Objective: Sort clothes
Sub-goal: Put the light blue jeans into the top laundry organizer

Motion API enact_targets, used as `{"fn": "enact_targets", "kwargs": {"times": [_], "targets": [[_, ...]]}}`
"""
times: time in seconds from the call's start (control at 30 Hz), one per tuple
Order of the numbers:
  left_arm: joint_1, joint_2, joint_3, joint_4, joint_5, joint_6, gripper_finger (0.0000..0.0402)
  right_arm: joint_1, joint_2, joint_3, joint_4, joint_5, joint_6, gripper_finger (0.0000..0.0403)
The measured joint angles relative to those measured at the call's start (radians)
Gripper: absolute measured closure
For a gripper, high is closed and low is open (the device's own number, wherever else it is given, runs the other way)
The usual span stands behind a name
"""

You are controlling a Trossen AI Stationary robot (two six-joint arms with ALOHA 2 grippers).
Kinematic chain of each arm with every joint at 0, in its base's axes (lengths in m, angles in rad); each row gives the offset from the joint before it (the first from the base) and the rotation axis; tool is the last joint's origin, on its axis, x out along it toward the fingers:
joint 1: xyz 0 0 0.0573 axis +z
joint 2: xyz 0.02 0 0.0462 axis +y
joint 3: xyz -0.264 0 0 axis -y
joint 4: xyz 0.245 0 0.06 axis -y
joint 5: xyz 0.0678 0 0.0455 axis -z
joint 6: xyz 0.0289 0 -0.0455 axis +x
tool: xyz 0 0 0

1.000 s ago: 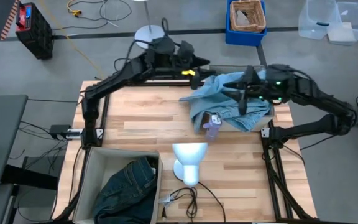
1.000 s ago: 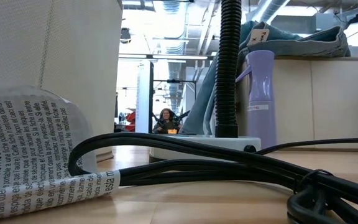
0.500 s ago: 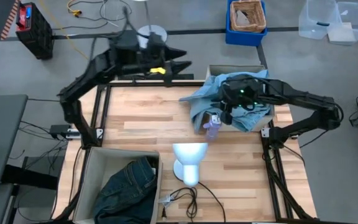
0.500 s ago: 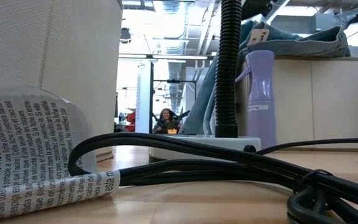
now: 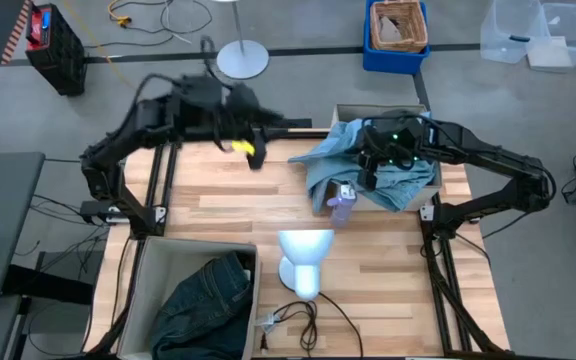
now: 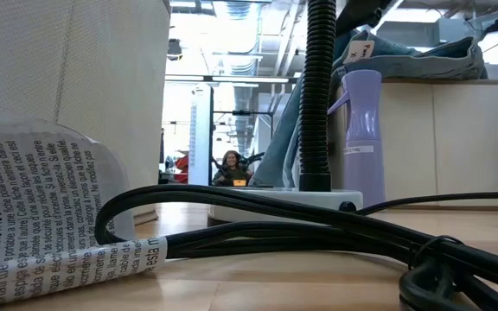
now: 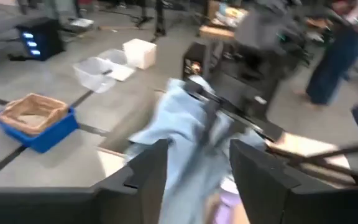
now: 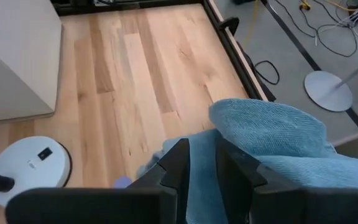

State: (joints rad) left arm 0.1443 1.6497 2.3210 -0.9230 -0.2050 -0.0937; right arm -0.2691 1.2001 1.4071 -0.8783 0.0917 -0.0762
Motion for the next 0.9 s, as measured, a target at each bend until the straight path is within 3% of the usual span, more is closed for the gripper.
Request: {"fn": "enact_targets", "kwargs": {"times": [0.17, 0.37, 0.5, 0.63, 0.77, 0.9], "targets": [[-0.071, -0.025, -0.165, 0.101, 0.007, 0.011, 0.0298, 0.000, -0.006, 0.000, 0.009, 0.000, -0.001, 0.0310], [-0.086, -0.193, -0.617, 0.572, 0.084, -0.049, 0.0392, 0.008, -0.007, 0.000, 0.038, 0.000, -0.004, 0.0310], [-0.066, -0.315, -0.927, 0.798, 0.083, -0.169, 0.0396, 0.015, -0.007, 0.000, 0.038, 0.000, -0.004, 0.0310], [-0.064, -0.397, -1.153, 0.974, 0.081, -0.297, 0.0400, 0.016, 0.004, -0.001, -0.009, -0.003, -0.009, 0.0310], [-0.074, -0.433, -1.273, 1.123, 0.063, -0.345, 0.0401, -0.012, 0.039, -0.007, -0.047, -0.004, -0.029, 0.0310], [-0.074, -0.436, -1.291, 1.150, 0.058, -0.349, 0.0401, -0.046, 0.072, -0.008, -0.038, -0.003, -0.030, 0.0310]]}}
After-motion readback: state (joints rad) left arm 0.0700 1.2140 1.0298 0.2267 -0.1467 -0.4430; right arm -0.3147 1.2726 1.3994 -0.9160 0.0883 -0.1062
